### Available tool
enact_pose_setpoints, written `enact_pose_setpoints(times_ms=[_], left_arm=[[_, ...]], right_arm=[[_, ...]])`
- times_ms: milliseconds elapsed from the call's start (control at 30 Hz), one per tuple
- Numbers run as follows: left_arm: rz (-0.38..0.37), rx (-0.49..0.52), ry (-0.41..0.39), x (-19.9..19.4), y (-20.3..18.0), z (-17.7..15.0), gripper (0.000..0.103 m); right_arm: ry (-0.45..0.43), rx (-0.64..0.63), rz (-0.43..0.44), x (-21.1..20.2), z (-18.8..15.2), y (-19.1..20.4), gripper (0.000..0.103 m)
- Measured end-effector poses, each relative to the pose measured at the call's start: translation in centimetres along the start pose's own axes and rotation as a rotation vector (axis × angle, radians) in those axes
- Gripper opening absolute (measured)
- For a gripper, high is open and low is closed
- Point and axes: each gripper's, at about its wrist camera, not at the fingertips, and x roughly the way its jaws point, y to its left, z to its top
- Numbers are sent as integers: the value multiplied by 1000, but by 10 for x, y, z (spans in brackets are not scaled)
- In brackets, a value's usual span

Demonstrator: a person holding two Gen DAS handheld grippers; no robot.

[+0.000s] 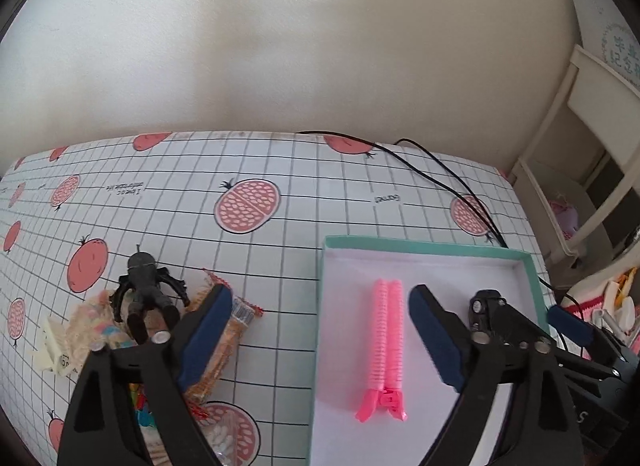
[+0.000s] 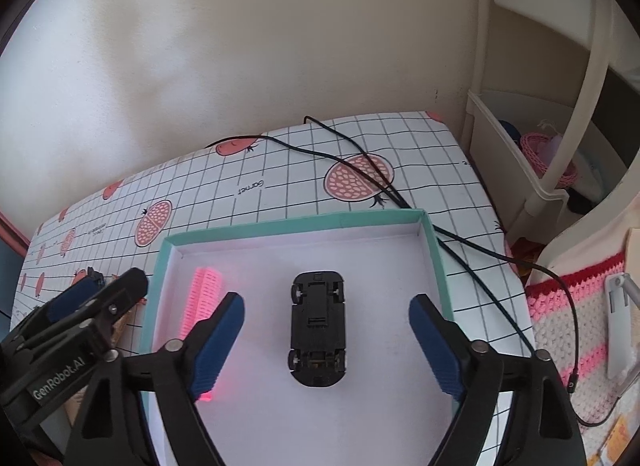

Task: Organize objects
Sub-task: 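Open both tools to drop the roller clip and toy car into the tray, then withdraw both tools from the tray toward the remaining objects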

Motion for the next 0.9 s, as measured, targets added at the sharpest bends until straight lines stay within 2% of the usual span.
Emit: enact_pose_setpoints(times_ms=[33,167,600,900], left_arm=[[0,-5,2,0,1,0,92],[7,-20,-2,-2,5,2,93],[-11,-37,-13,-11,11,6,93],[-7,-32,-30,-42,20,8,93]], right_arm=[[-2,0,1,0,0,-1,97],[1,-6,1,1,0,0,103],[2,4,-26,2,-1,7,103],[-13,4,-23,-23,-1,18,103]])
